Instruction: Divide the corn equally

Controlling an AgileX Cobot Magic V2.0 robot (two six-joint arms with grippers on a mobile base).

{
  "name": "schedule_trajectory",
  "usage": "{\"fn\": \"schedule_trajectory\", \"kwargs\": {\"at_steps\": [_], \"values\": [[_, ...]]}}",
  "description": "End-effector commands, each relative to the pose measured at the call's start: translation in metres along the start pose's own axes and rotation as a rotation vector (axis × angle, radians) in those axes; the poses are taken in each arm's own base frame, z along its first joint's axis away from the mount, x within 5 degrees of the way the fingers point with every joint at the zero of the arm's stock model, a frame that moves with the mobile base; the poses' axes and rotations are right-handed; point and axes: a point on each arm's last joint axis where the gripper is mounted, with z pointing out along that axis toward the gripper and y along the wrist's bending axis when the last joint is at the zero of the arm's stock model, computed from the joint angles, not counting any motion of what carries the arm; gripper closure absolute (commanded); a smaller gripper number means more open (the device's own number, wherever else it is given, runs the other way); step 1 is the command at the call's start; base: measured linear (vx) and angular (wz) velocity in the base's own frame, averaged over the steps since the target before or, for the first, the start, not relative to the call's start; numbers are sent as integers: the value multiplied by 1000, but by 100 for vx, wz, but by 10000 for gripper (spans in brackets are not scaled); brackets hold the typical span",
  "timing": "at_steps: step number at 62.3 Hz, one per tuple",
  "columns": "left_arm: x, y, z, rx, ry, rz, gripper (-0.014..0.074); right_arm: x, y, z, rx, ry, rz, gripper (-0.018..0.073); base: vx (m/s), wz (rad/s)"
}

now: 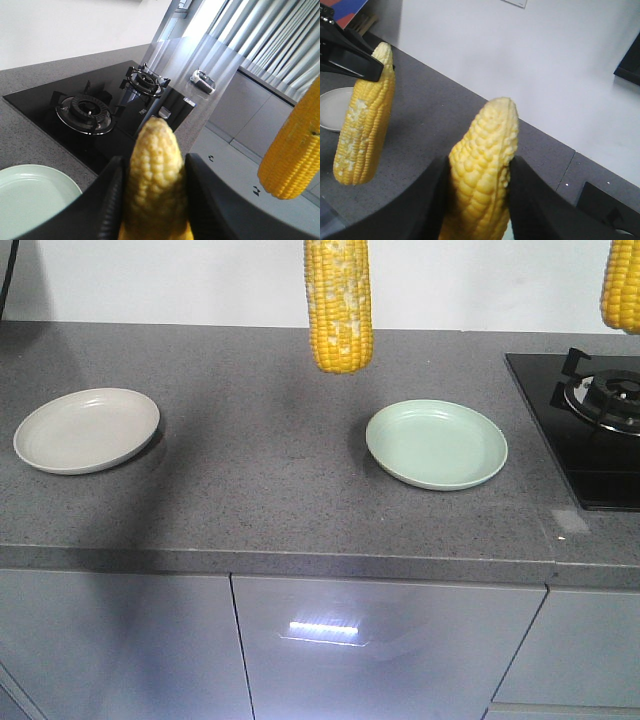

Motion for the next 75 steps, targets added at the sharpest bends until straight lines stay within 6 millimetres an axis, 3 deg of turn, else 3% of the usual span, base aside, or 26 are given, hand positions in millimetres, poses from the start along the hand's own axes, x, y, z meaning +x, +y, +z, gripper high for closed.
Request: {"fn": "schedule_trajectory", "kwargs": {"at_steps": [1,75], "values": [[-18,-53,-29,77,-106,85,603,-7,5,-11,5,-52,-15,564,5,2],[-18,-53,-29,77,-106,85,603,-7,5,-11,5,-52,-15,564,5,-1]]}}
